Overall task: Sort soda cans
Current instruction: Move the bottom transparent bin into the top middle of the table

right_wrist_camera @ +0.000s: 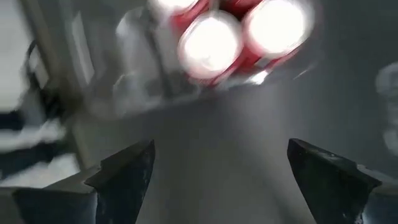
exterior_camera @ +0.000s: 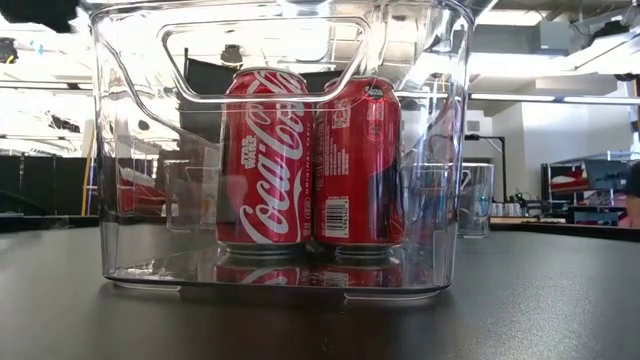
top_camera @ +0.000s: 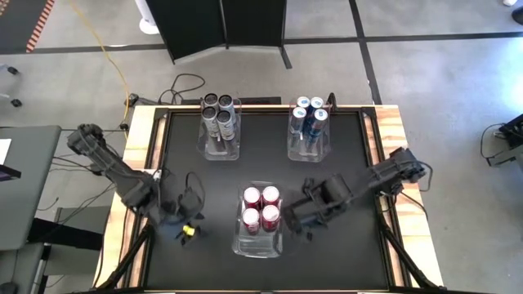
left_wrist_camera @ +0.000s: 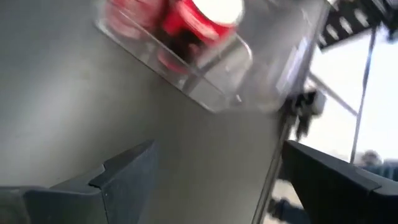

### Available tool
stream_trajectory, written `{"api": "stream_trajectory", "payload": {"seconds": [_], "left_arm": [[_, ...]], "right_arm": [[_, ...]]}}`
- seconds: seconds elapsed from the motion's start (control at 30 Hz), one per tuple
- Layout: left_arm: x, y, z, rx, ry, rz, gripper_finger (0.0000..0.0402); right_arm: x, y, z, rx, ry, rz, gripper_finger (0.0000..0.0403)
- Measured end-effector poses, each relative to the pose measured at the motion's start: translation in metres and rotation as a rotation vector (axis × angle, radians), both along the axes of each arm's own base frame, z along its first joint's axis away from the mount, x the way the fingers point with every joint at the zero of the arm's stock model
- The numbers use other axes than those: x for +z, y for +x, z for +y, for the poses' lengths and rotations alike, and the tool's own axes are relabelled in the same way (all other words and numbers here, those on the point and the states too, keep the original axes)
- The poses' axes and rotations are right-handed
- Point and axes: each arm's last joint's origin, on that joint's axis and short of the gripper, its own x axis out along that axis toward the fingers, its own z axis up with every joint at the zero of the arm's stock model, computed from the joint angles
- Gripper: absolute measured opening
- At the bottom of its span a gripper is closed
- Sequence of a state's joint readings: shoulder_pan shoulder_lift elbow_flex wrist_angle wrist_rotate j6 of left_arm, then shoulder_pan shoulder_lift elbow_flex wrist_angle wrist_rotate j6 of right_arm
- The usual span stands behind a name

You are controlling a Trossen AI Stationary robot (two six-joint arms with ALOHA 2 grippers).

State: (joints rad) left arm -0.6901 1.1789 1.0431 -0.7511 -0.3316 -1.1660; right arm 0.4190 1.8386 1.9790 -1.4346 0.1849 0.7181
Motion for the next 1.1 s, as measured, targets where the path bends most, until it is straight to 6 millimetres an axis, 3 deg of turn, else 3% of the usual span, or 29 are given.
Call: {"api": "stream_trajectory", "payload": {"seconds": [0.17,0.33,0.6,0.83,1.1], "left_arm": [[-0.017,0.000,-0.023,-0.077,0.064,0.051,0.0338],[-0.038,0.005,-0.041,-0.157,0.155,0.110,0.0334],[-0.080,0.019,-0.075,-0.341,0.243,0.178,0.0277],[-0.105,0.043,-0.098,-0.446,0.253,0.058,0.0220],[-0.115,0.059,-0.099,-0.339,0.289,-0.011,0.0198]], "right_arm": [[-0.014,-0.013,0.019,0.026,0.117,-0.022,0.0361],[-0.040,-0.020,0.045,-0.068,0.251,-0.113,0.0320],[-0.093,-0.026,0.098,-0.252,0.450,-0.172,0.0268],[-0.124,-0.019,0.132,-0.411,0.601,-0.183,0.0257],[-0.149,0.003,0.146,-0.571,0.661,-0.370,0.0225]]}}
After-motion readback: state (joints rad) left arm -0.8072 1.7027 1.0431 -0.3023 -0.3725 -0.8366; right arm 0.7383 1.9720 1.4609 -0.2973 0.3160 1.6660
